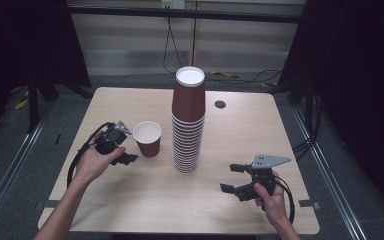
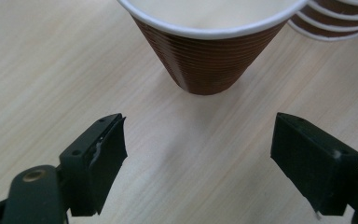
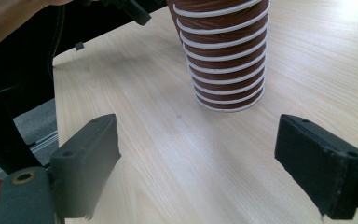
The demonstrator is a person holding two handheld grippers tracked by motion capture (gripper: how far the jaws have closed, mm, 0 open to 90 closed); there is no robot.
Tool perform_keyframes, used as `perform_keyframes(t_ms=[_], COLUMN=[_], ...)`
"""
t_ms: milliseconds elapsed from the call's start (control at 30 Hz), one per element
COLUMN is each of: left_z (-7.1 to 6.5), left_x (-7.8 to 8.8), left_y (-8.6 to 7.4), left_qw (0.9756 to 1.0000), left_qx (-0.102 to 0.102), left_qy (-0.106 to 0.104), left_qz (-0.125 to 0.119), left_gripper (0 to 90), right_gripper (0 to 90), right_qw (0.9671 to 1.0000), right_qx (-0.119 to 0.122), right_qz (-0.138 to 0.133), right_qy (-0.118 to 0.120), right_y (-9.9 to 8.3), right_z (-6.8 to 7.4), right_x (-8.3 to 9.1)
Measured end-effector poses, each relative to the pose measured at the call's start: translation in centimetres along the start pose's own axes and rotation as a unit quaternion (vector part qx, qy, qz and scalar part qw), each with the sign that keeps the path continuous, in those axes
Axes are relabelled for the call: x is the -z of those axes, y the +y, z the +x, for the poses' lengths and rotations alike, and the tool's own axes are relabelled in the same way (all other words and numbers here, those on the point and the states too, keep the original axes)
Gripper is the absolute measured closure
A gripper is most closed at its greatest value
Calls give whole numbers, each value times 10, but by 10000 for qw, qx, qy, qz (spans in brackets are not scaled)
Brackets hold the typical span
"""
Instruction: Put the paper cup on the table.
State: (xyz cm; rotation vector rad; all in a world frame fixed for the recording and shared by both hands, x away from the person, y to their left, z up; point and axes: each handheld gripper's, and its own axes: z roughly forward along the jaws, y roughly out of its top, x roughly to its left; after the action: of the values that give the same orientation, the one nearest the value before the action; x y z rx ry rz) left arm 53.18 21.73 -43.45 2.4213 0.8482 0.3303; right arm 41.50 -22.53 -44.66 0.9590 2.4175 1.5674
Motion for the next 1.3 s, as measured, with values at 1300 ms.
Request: perform_keyframes(t_ms=[1300], left_z=[-92], left_x=[4], left_y=[-71], left_qw=[9823], left_qx=[458], left_qy=[-221], left_qz=[-1801], left_gripper=[161], right_gripper=[136], right_qw=[9989], right_qx=[-188], right_qz=[-124], right_qy=[-411], right_y=[-19], right_z=[2], right_x=[23])
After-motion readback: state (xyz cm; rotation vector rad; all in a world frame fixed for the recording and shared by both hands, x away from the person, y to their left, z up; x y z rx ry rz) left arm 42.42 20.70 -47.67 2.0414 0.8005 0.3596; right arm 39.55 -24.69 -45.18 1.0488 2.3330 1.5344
